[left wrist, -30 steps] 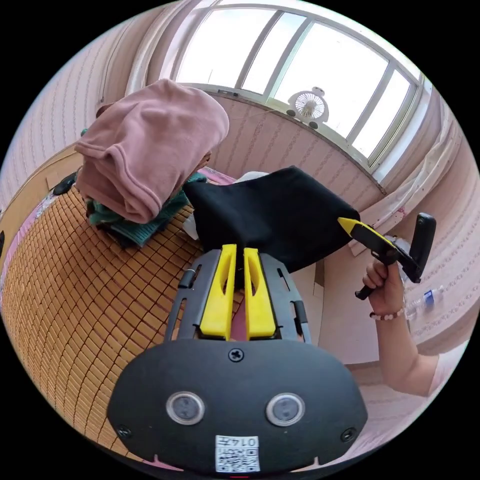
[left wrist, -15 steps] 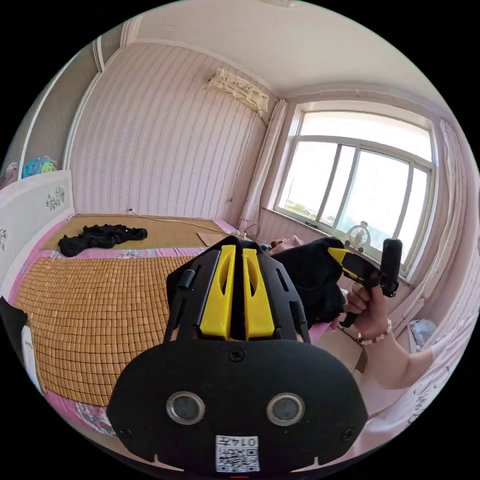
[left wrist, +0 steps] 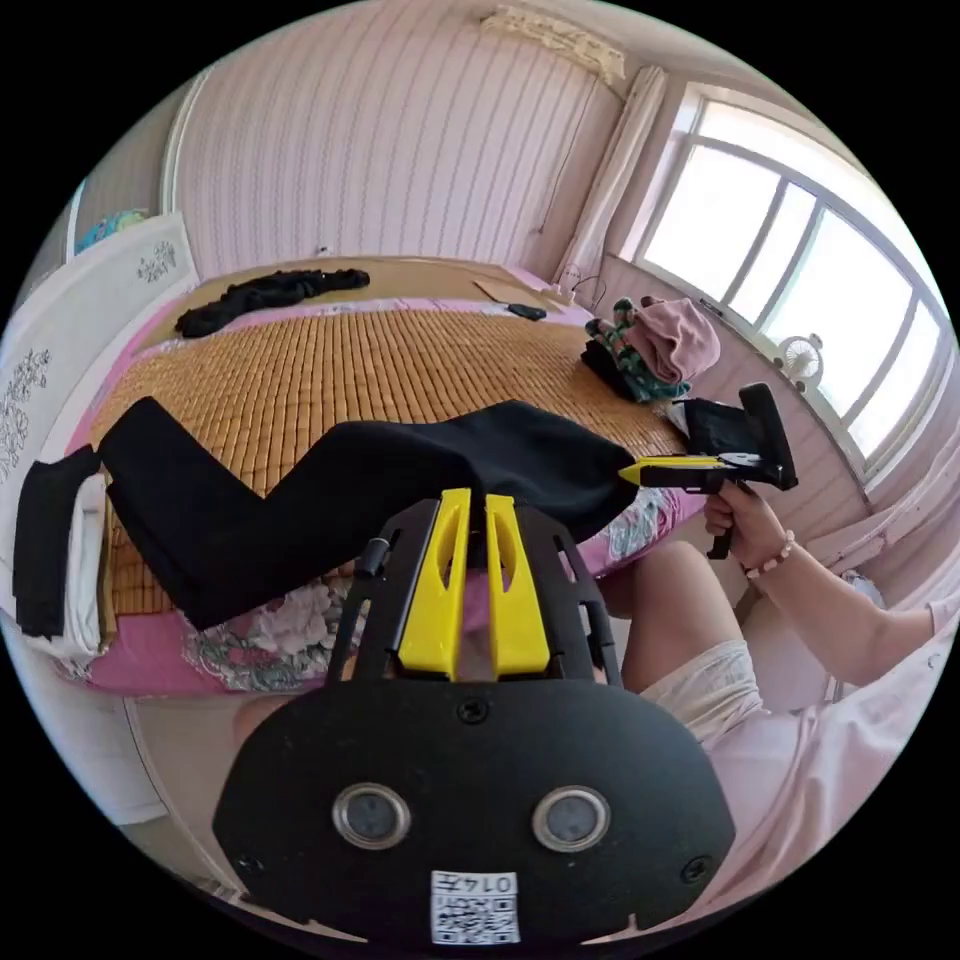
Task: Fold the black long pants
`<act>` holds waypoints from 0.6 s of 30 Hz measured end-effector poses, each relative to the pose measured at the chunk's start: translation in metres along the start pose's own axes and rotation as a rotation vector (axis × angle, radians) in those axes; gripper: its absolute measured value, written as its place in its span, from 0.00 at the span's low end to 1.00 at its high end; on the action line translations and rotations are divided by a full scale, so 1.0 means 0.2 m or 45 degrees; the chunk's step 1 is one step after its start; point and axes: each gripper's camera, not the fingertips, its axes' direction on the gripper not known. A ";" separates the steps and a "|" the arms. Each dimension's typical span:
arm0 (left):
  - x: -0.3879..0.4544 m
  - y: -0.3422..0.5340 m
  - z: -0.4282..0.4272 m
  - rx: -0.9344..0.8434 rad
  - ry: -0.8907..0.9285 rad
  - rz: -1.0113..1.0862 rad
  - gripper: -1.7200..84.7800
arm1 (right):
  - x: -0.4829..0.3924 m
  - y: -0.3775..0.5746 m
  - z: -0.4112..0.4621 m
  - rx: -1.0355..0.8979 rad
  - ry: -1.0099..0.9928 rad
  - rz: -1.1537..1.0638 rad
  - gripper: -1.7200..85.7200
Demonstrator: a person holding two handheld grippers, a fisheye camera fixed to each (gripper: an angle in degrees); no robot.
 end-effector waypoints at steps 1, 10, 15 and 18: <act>-0.07 0.08 0.09 -0.112 0.040 -0.084 0.02 | 0.00 0.02 0.05 -0.037 0.049 0.011 0.07; -0.34 0.23 0.00 -0.103 0.234 -0.132 0.01 | 0.01 -0.02 -0.05 -0.067 0.091 0.129 0.04; -0.44 0.22 -0.08 -0.129 0.192 -0.061 0.01 | 0.01 -0.03 0.01 -0.288 0.154 0.113 0.05; -0.46 0.19 -0.07 -0.149 0.145 -0.004 0.01 | 0.00 -0.12 -0.03 -0.288 0.206 0.058 0.08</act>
